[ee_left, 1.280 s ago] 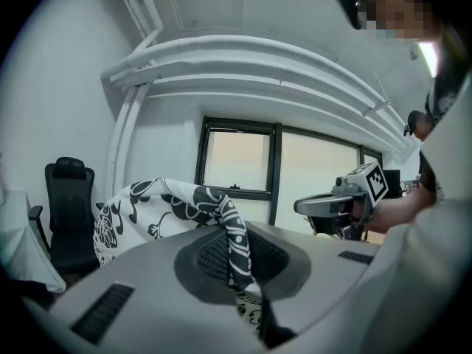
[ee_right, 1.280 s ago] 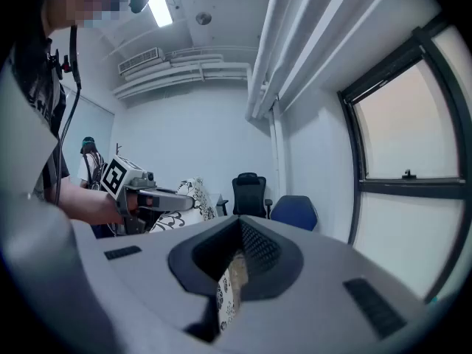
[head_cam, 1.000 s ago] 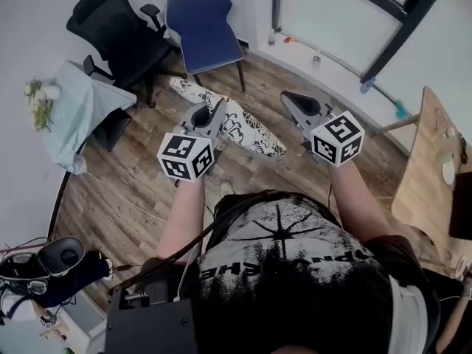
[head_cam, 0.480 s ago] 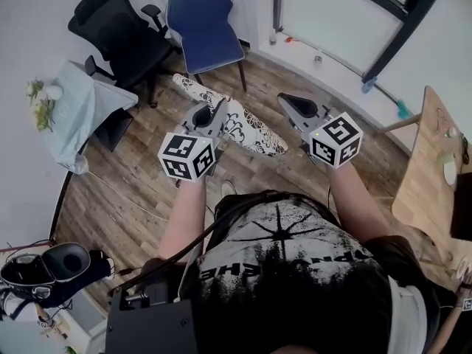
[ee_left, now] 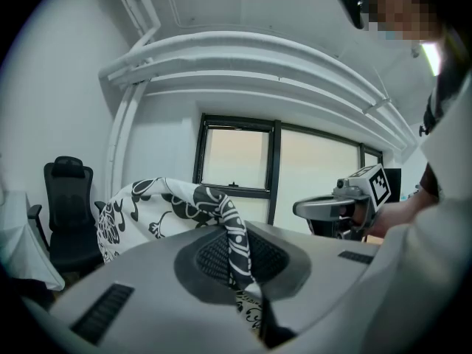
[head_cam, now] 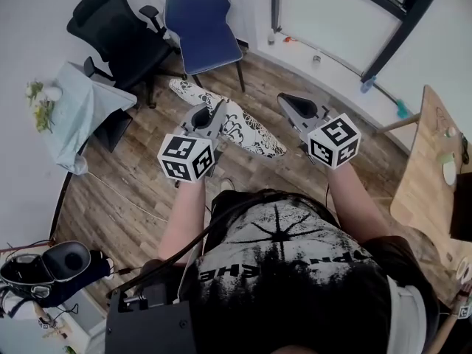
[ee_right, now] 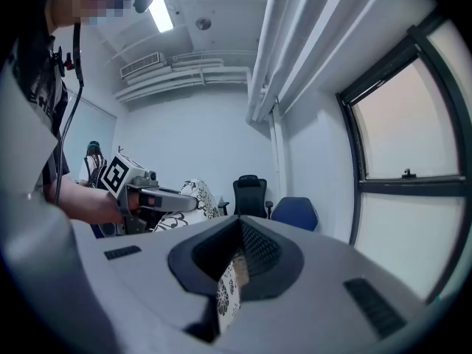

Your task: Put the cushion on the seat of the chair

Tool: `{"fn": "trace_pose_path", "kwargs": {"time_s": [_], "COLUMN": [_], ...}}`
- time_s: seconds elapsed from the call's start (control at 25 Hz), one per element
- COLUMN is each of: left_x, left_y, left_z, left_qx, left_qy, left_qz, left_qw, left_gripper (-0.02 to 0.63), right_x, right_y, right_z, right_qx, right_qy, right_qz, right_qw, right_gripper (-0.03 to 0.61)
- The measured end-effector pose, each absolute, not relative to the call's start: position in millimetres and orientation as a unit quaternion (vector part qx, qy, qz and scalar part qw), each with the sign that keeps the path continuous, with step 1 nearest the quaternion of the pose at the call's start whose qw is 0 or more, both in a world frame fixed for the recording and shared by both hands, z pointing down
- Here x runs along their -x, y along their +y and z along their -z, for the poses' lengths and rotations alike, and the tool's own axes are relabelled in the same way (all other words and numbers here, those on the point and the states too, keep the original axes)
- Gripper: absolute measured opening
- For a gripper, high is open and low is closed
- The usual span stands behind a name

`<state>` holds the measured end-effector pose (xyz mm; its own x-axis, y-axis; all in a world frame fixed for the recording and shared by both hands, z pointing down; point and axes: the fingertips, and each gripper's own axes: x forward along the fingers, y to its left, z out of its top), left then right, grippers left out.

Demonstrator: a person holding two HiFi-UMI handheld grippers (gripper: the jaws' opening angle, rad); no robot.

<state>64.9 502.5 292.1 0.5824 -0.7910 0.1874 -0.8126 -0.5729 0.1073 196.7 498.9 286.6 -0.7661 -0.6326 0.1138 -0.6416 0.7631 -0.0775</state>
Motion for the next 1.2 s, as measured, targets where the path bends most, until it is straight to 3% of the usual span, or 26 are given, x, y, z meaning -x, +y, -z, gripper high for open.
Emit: {"fn": "trace_pose_path", "kwargs": {"time_s": [0.48,1.2], "left_x": [-55.9,7.9], "left_y": [474.0,321.2], "left_z": [-303.0,-308.9], "left_qx": [-0.886,-0.907], "left_qy": [-0.448,-0.398], "left_qz": [-0.060,-0.075], "left_qw": [0.099,0.115], "left_gripper": [0.023,0.023], "right_x": [-185.2,-120.4], "right_y": [470.0,333.6], "right_z": [-295.8,-297.5], "right_qx": [-0.343,-0.390], "right_qy": [-0.936,-0.917], "right_qz": [-0.063,-0.066], "right_qw": [0.046,0.049], "right_gripper": [0.018,0.018]}}
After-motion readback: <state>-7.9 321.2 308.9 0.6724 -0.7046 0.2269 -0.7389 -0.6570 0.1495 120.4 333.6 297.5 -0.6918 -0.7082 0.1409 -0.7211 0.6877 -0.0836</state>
